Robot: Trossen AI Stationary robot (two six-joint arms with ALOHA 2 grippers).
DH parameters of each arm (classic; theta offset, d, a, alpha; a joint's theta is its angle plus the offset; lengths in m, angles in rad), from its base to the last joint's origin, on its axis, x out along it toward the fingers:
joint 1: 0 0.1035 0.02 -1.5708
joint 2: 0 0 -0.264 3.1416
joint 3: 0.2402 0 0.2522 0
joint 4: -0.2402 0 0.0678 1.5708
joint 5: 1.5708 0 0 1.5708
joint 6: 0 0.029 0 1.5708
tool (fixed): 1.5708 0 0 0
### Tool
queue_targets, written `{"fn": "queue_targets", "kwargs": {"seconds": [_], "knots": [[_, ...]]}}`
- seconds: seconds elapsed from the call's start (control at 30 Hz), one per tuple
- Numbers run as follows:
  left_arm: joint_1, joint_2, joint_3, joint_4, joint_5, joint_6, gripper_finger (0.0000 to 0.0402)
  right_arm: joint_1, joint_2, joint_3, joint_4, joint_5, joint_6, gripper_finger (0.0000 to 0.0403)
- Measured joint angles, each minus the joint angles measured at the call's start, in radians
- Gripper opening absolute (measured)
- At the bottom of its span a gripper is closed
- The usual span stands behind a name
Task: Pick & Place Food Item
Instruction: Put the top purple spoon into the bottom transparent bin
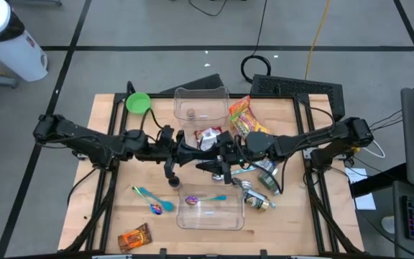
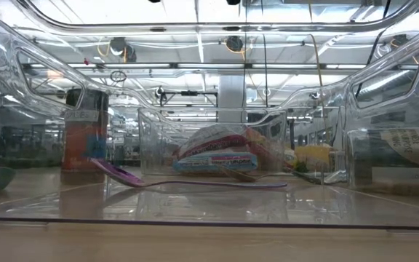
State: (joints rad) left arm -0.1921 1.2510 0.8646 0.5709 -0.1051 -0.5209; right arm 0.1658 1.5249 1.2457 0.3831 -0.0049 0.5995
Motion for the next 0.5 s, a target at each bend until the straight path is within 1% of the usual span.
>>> {"fn": "queue_targets", "kwargs": {"seconds": [0.07,0.2,0.23,0.37,0.5], "knots": [[0.0,0.0,0.0,0.001,-0.002,-0.001,0.0008,0.0,0.0,0.0,-0.007,-0.002,-0.007,0.0129],[-0.001,0.0,0.0,0.003,-0.013,0.0,0.0004,-0.001,0.0,0.0,-0.013,-0.049,-0.018,0.0028],[-0.002,0.0,0.0,0.001,-0.017,0.0,0.0005,0.002,0.0,0.0,-0.014,-0.051,-0.027,0.0017],[-0.002,0.0,-0.001,-0.001,-0.014,-0.005,0.0012,0.011,0.0,0.0,-0.021,-0.042,-0.037,0.0021],[-0.002,0.0,-0.001,0.004,-0.015,-0.01,0.0014,0.016,0.0,0.0,-0.021,-0.044,-0.049,0.0004]]}}
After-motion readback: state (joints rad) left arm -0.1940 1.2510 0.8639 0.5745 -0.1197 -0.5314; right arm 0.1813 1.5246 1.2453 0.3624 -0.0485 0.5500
